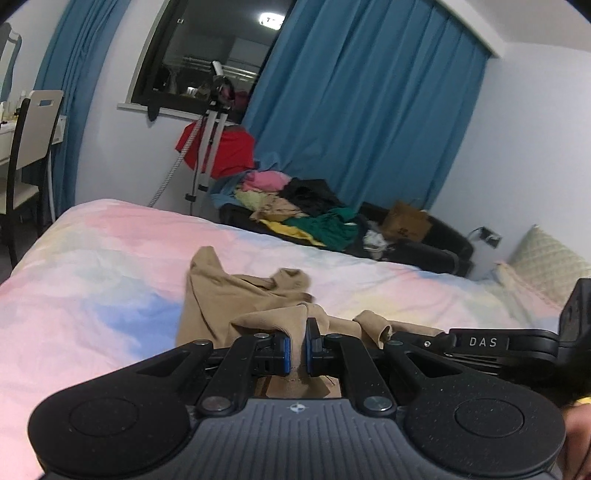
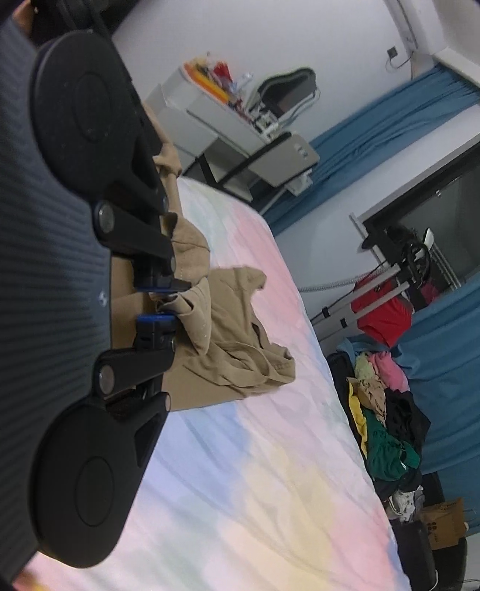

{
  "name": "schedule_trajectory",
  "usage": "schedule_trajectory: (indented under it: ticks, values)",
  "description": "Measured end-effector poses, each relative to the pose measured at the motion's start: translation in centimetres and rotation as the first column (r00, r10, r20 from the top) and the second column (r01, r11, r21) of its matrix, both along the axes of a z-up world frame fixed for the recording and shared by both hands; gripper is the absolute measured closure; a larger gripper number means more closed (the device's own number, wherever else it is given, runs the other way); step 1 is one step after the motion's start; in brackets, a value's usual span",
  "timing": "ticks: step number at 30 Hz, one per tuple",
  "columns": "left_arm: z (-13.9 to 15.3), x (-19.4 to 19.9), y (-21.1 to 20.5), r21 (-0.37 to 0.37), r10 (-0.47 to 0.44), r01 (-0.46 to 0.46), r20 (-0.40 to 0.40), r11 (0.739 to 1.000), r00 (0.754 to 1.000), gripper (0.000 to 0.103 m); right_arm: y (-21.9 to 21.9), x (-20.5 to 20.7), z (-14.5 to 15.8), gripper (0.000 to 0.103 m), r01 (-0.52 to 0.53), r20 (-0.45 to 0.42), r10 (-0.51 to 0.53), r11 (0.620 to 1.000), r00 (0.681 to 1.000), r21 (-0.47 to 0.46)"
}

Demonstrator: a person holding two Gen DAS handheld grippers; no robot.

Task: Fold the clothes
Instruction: 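Lift the hem end with both tools and fold it toward the collar, then open both tools and release the folded hem onto the shirt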

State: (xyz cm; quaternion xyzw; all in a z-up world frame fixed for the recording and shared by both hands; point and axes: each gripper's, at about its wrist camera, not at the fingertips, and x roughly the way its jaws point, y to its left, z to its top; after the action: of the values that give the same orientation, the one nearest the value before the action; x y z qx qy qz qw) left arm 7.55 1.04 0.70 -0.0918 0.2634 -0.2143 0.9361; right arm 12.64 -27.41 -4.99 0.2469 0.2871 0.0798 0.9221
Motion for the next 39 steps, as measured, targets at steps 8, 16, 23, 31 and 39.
schedule_trajectory:
  ticks: [8, 16, 23, 31, 39]
  values:
    - [-9.9, 9.5, -0.4, 0.063, 0.065, -0.058, -0.115, 0.996, 0.991, 0.093, 0.9, 8.8, -7.3, 0.089, 0.013, -0.083, -0.018, 0.998, 0.996, -0.061]
    - [-15.8, 14.1, -1.4, 0.145, 0.053, -0.028, -0.172, 0.989, 0.984, 0.091, 2.5, 12.5, -13.2, 0.087, -0.035, -0.170, -0.001, 0.978, 0.985, -0.206]
    - [-15.3, 13.5, -1.7, 0.163, 0.051, -0.026, -0.150, 0.986, 0.987, 0.081, 2.0, 12.0, -13.2, 0.086, -0.031, -0.161, -0.001, 0.980, 0.987, -0.196]
    - [-11.6, 9.4, -1.8, 0.209, 0.040, -0.033, -0.025, 0.977, 0.999, 0.026, 1.3, 9.5, -10.0, 0.030, 0.007, -0.078, -0.023, 0.979, 0.997, -0.202]
    - [-8.8, 4.7, -0.7, 0.188, 0.095, -0.112, 0.098, 0.976, 0.991, 0.000, 2.4, 5.1, -6.4, 0.020, 0.023, 0.057, -0.007, 0.956, 0.998, -0.292]
